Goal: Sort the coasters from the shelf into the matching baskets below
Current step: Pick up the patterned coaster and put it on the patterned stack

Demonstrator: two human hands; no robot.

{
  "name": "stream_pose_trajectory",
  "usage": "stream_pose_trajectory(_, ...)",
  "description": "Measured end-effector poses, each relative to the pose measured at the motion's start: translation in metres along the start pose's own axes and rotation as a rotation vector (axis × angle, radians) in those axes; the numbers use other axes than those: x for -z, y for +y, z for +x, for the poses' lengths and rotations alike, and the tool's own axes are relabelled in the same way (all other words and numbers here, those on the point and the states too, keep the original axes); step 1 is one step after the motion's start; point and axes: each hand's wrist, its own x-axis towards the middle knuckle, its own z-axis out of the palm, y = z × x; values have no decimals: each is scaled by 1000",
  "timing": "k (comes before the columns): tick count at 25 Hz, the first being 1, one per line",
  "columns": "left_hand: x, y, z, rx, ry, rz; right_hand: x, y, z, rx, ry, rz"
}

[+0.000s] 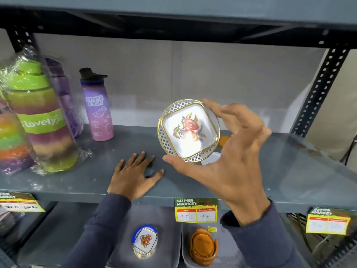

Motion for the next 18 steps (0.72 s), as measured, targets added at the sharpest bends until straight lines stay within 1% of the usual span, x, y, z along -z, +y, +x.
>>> stream_pose_trajectory(2,2,3,-3,-4,-3,30,8,-9,3,6,2,49)
stream_pose_trajectory(4,2,4,-3,-6,2,32,10,-10,2,-10,-7,42)
stream_pose_trajectory(6,1,4,0,9,7,10,10,-9,-1,-38,-39,5)
stream_pose_trajectory(8,2,4,-3,-12,-1,33,10,-10,-9,-96,-94,13)
stream_pose_trajectory(9,6,6,-8,-28,-18,49,11,-11,-15,-144,-134,49)
stream_pose_trajectory(12,17,9,-17,-4,-67,-54,8,-17,-43,-317,-314,235)
stream_pose_trajectory(13,16,7,-12,-19,-66,-17,7,-19,-56,-356,-379,266)
stream_pose_trajectory(14,10,4,-7,-37,-57,24,5,-21,-69,-387,-441,281)
stream_pose_trajectory(16,-2,-3,1,-19,-28,15,-3,-25,-101,-433,-541,298)
stream_pose_trajectory(18,-9,-6,4,1,-30,9,-15,-28,-137,-426,-621,285)
